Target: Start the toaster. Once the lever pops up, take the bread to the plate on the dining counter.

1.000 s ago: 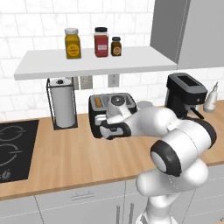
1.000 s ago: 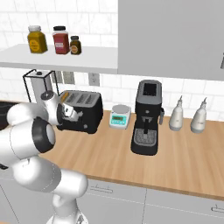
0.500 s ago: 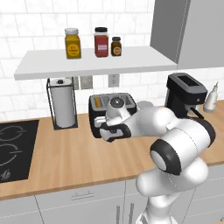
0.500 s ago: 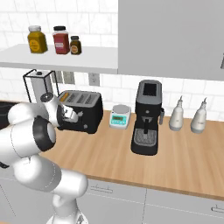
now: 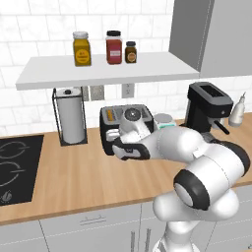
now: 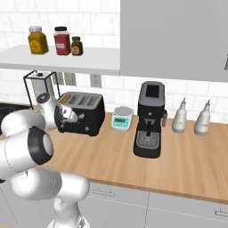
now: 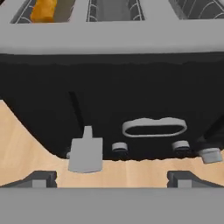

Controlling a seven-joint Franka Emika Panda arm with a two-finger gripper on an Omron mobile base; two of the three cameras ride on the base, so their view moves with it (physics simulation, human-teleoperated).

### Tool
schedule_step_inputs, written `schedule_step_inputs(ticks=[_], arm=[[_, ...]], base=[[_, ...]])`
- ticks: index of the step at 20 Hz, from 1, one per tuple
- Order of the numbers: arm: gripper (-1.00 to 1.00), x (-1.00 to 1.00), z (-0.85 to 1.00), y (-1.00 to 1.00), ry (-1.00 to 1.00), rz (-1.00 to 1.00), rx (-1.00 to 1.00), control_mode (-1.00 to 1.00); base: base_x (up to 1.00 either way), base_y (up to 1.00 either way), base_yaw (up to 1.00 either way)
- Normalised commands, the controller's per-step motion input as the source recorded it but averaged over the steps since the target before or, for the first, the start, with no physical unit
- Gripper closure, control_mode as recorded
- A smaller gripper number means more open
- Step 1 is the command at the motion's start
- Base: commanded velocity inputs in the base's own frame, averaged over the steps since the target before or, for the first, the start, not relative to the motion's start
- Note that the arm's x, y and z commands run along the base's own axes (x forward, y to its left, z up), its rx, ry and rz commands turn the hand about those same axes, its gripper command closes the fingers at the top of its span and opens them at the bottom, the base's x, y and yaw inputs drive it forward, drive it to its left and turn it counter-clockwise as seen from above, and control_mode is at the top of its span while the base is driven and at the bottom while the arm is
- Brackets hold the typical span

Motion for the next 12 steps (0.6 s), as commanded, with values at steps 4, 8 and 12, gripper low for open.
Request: schedule_step_inputs(ticks=[4, 8, 12], arm=[[-1.00, -0.32, 0.69, 0.01, -0.10, -0.01, 0.00, -1.00], [-1.00, -0.11, 0.79, 0.19, -0.10, 0.00, 0.00, -1.00], [-1.00, 0.00, 0.67, 0.47, -0.15, 0.00, 0.00, -1.00]], base=[[0.00, 0.00, 0.00], [0.00, 0.00, 0.00], [0.00, 0.00, 0.00]])
